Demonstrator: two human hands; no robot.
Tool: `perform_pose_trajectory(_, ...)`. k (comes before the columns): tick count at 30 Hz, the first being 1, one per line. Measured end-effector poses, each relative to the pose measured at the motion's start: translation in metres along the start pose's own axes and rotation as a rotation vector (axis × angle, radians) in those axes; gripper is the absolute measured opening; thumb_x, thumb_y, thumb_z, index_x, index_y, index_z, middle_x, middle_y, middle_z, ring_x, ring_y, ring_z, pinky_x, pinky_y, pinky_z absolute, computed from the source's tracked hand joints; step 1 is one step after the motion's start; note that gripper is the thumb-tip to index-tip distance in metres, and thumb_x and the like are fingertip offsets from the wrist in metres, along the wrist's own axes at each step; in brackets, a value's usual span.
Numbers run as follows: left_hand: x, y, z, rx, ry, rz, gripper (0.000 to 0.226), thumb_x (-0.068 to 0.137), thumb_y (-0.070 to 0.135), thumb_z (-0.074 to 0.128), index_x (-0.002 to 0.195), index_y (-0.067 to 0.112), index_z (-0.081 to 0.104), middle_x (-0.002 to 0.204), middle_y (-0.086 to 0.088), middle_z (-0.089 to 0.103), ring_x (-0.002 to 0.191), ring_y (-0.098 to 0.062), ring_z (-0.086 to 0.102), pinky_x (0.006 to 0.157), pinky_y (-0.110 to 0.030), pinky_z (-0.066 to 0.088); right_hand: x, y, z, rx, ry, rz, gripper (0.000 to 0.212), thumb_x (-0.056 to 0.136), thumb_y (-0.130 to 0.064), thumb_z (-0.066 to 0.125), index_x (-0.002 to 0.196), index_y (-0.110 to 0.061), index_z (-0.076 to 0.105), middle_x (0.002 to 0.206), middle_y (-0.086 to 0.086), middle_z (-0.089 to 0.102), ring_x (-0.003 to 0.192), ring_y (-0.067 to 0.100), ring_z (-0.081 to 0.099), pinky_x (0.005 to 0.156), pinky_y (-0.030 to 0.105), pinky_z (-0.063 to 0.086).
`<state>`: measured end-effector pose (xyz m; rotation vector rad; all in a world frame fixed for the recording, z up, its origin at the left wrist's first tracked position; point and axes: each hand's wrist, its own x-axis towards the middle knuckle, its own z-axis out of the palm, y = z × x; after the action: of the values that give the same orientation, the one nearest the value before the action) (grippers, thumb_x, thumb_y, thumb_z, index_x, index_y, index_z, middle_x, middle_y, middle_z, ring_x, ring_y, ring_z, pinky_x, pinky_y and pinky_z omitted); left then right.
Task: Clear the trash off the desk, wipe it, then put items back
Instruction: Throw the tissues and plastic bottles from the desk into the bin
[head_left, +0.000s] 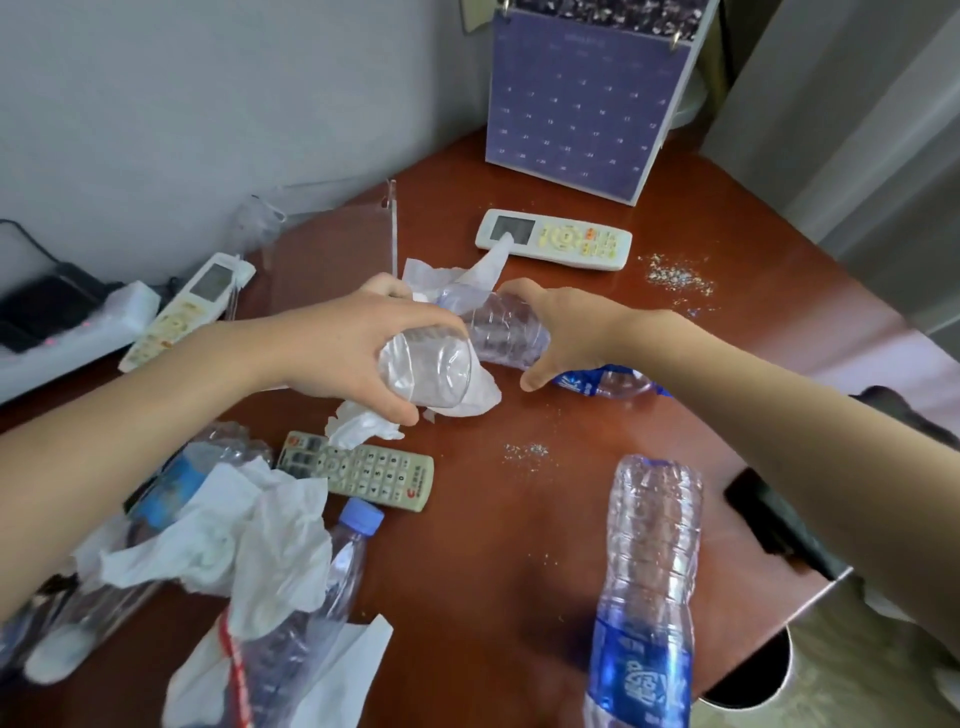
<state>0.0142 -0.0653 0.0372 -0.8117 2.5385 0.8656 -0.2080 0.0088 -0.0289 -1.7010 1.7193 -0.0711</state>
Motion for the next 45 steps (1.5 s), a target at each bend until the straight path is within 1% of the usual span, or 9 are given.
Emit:
perform_pose_trajectory(8,-0.013,0.008,-0.001,-0.079,0.036,0.069,0.077,0.058,0.034,0.085,0.108,0.069,0.038,0.113,0.031,0.031,0.109,0.015,0.035,0.083,-0.004,0.028,-0.018,0.009,-0.001,-0.02,0.135,0.04,0.088,0.069,-0.032,0.079,0.138,-0.018,0.027,0.097,0.003,0.058,0.066,0.011,0.052,0.058,0.026,0.044)
perform_pose_trajectory(12,-0.014,0.033,-0.004,-0.058,0.044,0.093,0.077,0.049,0.051,0.08,0.112,0.069,0.039,0.116,0.023,0.035,0.114,0.003,0.04,0.087,-0.01,0.029,-0.059,0.027,-0.019,0.065,0.277,0.08,0.088,0.07,-0.034,0.078,0.141,-0.021,0.027,0.087,0.004,0.06,0.074,0.022,0.057,0.068,0.031,0.043)
perform_pose_trajectory(15,-0.009,0.068,-0.006,-0.023,0.042,0.138,0.079,0.044,0.058,0.072,0.114,0.068,0.038,0.116,0.026,0.038,0.114,0.007,0.039,0.088,-0.012,0.031,-0.1,0.037,-0.035,0.104,0.417,0.051,0.088,0.069,-0.034,0.079,0.14,-0.022,0.028,0.104,0.004,0.06,0.091,0.025,0.055,0.075,0.031,0.041)
perform_pose_trajectory(20,-0.001,0.153,0.0,0.03,0.044,0.277,0.076,0.058,0.035,0.084,0.121,0.051,0.044,0.099,0.058,0.036,0.101,0.032,0.032,0.08,0.007,0.025,-0.179,0.057,-0.05,0.247,0.553,-0.039,0.083,0.067,-0.025,0.081,0.136,-0.022,0.034,0.112,-0.006,0.058,0.1,0.015,0.056,0.088,0.022,0.041)
perform_pose_trajectory(24,-0.002,0.23,0.021,0.073,0.052,0.328,0.078,0.054,0.04,0.085,0.117,0.057,0.041,0.108,0.047,0.044,0.105,0.027,0.037,0.08,0.008,0.023,-0.249,0.088,-0.05,0.281,0.652,-0.122,0.086,0.06,-0.03,0.081,0.134,-0.02,0.037,0.109,0.001,0.063,0.098,0.021,0.06,0.092,0.031,0.045)
perform_pose_trajectory(28,-0.007,0.304,0.056,0.122,0.063,0.289,0.077,0.047,0.056,0.075,0.113,0.067,0.037,0.118,0.029,0.05,0.108,0.009,0.044,0.089,-0.006,0.032,-0.319,0.129,-0.046,0.273,0.599,-0.129,0.091,0.054,-0.046,0.072,0.135,-0.022,0.036,0.109,0.002,0.062,0.099,0.022,0.059,0.093,0.035,0.046)
perform_pose_trajectory(34,-0.008,0.383,0.13,0.019,0.015,0.278,0.074,0.055,0.041,0.079,0.117,0.057,0.041,0.1,0.048,0.042,0.1,0.021,0.039,0.076,0.001,0.032,-0.405,0.186,-0.019,0.255,0.462,-0.115,0.081,0.068,-0.018,0.08,0.135,-0.02,0.035,0.112,-0.008,0.058,0.096,0.003,0.054,0.078,-0.001,0.037)
perform_pose_trajectory(42,0.023,0.395,0.233,-0.12,-0.05,0.233,0.074,0.06,0.041,0.08,0.123,0.049,0.042,0.112,0.023,0.051,0.104,0.01,0.043,0.081,-0.013,0.037,-0.419,0.244,0.055,0.283,0.39,-0.092,0.081,0.067,-0.017,0.082,0.134,-0.017,0.036,0.109,-0.011,0.056,0.093,-0.001,0.051,0.077,-0.003,0.033)
perform_pose_trajectory(45,0.04,0.379,0.279,-0.178,-0.071,0.199,0.073,0.062,0.033,0.08,0.124,0.046,0.044,0.107,0.027,0.051,0.097,0.019,0.044,0.071,-0.003,0.037,-0.403,0.269,0.1,0.297,0.365,-0.131,0.081,0.067,-0.016,0.082,0.134,-0.016,0.036,0.11,-0.014,0.054,0.094,-0.004,0.05,0.08,-0.002,0.034)
